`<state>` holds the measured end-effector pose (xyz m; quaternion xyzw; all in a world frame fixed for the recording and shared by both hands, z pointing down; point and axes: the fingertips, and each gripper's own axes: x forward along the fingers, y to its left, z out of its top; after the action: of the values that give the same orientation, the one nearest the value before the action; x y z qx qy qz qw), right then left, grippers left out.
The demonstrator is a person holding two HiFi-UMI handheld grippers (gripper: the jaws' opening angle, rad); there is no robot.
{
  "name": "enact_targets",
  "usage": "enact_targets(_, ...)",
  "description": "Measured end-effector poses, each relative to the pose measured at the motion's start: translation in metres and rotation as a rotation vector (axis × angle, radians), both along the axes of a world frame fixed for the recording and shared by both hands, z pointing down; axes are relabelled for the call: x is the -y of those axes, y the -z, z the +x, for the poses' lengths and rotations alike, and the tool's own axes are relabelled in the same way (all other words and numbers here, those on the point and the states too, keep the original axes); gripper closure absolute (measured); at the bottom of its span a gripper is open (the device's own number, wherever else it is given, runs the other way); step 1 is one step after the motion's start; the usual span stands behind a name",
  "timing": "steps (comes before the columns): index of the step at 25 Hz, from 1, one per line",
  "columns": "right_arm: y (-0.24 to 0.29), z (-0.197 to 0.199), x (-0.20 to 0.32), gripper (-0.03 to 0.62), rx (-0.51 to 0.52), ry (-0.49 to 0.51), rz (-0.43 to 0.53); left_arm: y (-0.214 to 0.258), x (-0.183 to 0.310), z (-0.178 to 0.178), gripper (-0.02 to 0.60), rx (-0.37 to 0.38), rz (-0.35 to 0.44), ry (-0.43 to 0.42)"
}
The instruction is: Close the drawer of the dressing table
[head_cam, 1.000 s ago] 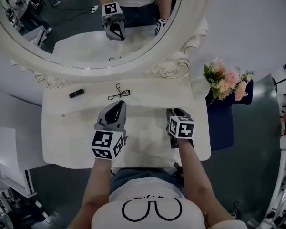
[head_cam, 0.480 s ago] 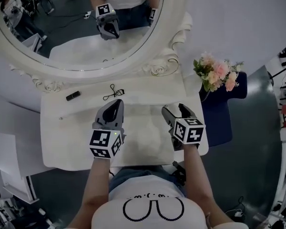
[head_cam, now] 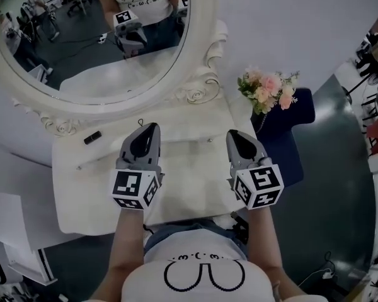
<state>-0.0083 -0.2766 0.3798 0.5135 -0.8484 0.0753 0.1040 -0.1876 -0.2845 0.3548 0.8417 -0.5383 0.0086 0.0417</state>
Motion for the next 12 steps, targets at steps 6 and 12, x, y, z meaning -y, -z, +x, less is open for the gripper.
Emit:
enact_targets(6,0.076,0.01,-0.02,0.597,-0.034,-0.028,0.241,0.061,-0.008,0.014,0.584,0.048,0.169,-0.037)
enact_targets(12,0.125,0.022,-0.034,0.597,-0.052,-0.075,0.38,0.108,-0.016,0.019,0.583,0.037,0.275,-0.04)
